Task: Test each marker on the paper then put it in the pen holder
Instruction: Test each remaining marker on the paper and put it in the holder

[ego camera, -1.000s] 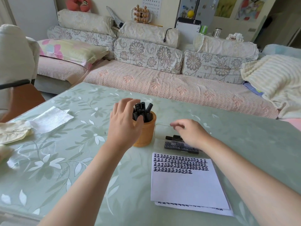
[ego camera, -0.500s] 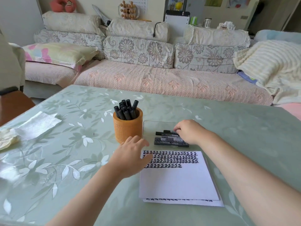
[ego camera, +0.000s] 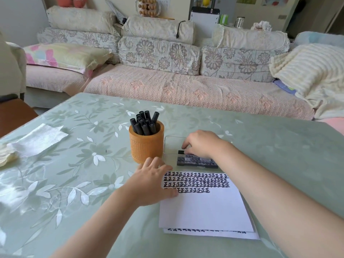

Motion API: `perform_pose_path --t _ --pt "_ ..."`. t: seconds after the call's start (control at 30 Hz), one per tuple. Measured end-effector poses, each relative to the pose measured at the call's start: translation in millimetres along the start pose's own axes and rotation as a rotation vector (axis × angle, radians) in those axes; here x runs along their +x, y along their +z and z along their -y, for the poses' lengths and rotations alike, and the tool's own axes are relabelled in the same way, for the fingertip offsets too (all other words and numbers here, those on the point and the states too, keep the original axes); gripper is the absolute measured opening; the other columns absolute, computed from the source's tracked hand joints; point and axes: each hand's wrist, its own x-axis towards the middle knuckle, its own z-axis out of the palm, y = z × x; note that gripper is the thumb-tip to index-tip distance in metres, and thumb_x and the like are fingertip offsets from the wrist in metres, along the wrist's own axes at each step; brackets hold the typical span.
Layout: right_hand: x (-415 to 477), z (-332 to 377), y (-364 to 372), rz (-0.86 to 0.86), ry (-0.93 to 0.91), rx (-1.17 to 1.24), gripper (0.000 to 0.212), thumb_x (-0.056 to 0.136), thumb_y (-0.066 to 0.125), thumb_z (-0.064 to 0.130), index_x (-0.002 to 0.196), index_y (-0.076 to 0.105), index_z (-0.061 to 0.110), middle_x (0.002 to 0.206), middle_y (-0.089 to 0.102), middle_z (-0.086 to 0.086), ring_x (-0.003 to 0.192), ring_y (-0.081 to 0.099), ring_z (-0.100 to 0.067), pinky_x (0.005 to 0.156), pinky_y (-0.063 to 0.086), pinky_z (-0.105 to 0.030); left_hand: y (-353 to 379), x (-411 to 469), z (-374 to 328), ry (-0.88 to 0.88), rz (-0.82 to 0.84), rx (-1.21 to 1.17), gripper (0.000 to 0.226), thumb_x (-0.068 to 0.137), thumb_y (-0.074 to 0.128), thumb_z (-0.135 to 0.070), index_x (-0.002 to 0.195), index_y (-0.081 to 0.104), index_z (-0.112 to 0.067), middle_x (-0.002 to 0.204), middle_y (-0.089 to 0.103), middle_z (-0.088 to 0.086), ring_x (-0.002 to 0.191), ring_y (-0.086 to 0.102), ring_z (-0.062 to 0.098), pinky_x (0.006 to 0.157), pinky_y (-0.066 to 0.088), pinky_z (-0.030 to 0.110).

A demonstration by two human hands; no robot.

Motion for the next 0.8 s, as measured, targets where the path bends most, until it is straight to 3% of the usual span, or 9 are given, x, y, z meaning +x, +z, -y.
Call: perform_pose_path --t 0.13,0.23,0.43,0.57,0.7,0.8 --pt "11.0 12.1 -2.4 0.064 0.007 -0.074 0.022 0.088 0.065 0.037 0.107 0.074 0.03 0.103 0.071 0.0 0.087 0.06 -0.022 0.07 0.048 -0.03 1.5 -0.4 1.4 0.004 -0.008 -0.005 0.074 0.077 0.05 -0.075 0.139 0.037 -0.037 0.13 0.034 -0.011 0.119 0.028 0.013 0.106 0.03 0.034" --pt "11.1 16.7 -3.5 0.039 -0.019 -0.068 0.022 0.086 0.068 0.035 0.104 0.073 0.023 0.1 0.069 -0.002 0.087 0.062 -0.024 0.071 0.051 -0.032 2.5 -0.6 2.6 0.012 -0.016 -0.002 0.073 0.078 0.049 -0.075 0.138 0.038 -0.036 0.13 0.036 -0.011 0.118 0.029 0.014 0.106 0.031 0.035" --pt "-14.4 19.8 -12.1 -0.224 -0.099 0.075 0.017 0.089 0.055 0.031 0.102 0.055 0.019 0.079 0.056 0.003 0.071 0.055 -0.02 0.054 0.039 -0.032 -0.8 -1.6 2.5 0.006 -0.02 -0.017 0.068 0.083 0.047 -0.071 0.14 0.037 -0.034 0.131 0.038 -0.01 0.12 0.031 0.014 0.106 0.031 0.034" --pt "-43.1 21.3 -14.4 -0.371 -0.172 0.133 0.011 0.08 0.054 0.018 0.088 0.046 0.019 0.07 0.052 0.004 0.067 0.052 -0.023 0.056 0.043 -0.034 -4.2 -2.1 -2.1 -0.022 -0.062 -0.06 0.062 0.088 0.047 -0.065 0.14 0.038 -0.033 0.129 0.044 -0.011 0.12 0.034 0.014 0.1 0.035 0.032" --pt "-67.1 16.9 -12.9 -0.46 -0.14 0.239 0.012 0.081 0.056 0.013 0.091 0.052 0.019 0.077 0.059 0.001 0.072 0.057 -0.024 0.064 0.049 -0.036 -7.9 -2.4 -4.6 -0.022 -0.168 -0.143 0.053 0.091 0.051 -0.054 0.137 0.044 -0.029 0.125 0.049 -0.01 0.118 0.042 0.013 0.096 0.042 0.032" --pt "-82.2 10.2 -5.8 -0.46 -0.063 0.291 0.03 0.091 0.055 0.011 0.12 0.06 0.018 0.109 0.067 -0.002 0.099 0.061 -0.023 0.086 0.049 -0.032 -10.8 -5.0 -5.1 -0.031 -0.294 -0.224 0.041 0.091 0.056 -0.041 0.129 0.051 -0.024 0.117 0.053 -0.009 0.112 0.049 0.013 0.092 0.046 0.03"
